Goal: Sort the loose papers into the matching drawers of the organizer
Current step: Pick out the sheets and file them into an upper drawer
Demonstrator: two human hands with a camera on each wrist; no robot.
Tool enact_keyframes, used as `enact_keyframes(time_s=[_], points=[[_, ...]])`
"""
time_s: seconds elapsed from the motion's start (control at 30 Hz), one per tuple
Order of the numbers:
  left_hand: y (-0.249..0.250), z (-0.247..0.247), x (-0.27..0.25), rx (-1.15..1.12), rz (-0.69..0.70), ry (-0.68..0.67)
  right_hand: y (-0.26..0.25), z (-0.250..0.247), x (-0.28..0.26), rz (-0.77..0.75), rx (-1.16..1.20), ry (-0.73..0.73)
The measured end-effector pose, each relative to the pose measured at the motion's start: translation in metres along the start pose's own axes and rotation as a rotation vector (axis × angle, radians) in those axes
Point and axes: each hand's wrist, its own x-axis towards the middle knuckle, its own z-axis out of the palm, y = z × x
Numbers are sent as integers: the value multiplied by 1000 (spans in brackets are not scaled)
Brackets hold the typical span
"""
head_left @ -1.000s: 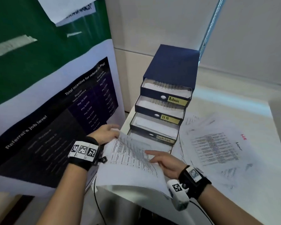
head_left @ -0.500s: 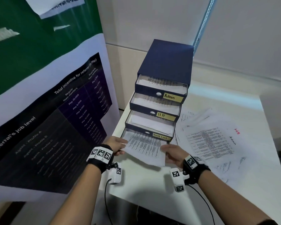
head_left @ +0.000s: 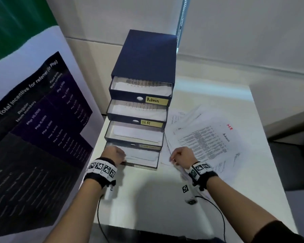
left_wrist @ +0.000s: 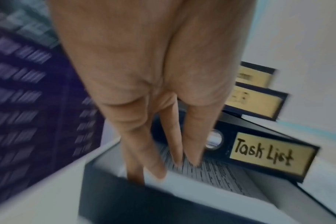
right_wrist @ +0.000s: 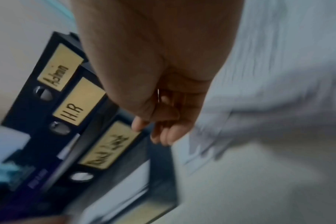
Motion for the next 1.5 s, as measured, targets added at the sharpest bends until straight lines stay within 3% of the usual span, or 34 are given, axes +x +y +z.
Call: enact_keyframes(time_s=[0.07, 0.1, 0.2, 0.27, 0.33, 0.4, 0.47, 0.53, 0.63, 0.77, 0.93, 1.13, 1.27, 1.4, 1.5], points=[[39, -5, -9, 84, 123, -130, 31, -39, 14, -113, -474, 178], [56, -9, -16, 48, 205, -210, 45, -50, 19, -129, -649, 185], [122, 8, -24, -167, 390, -528, 93, -68, 27, -38, -886, 10], [160, 35, -18, -290, 391, -639, 117, -71, 21, -140, -919, -55], [189, 69, 0, -254, 399, -573, 132, -83, 14, -305, -872, -95], [210, 103, 24, -94, 390, -386, 141, -103, 7, -367, -718, -55], [223, 134, 45, 74, 321, -256, 149, -124, 4, -237, -512, 158], [228, 165, 60, 198, 234, -189, 158, -138, 5, -7, -362, 413], [237, 197, 67, 193, 179, -105, 170, -141, 14, 295, -164, 399], [253, 217, 64, 47, 199, -61, 168, -134, 25, 283, 71, 499], [251, 219, 63, -133, 277, -141, 172, -146, 24, 265, 144, 518], [249, 220, 65, -240, 230, -163, 190, -157, 15, 219, 177, 530], [258, 205, 49, -353, 406, -229, 191, -166, 17, 172, 106, 636], [280, 160, 28, -454, 468, -236, 161, -180, 15, 53, 249, 696], [285, 119, 15, -472, 418, -152, 114, -186, 9, -88, 522, 584]])
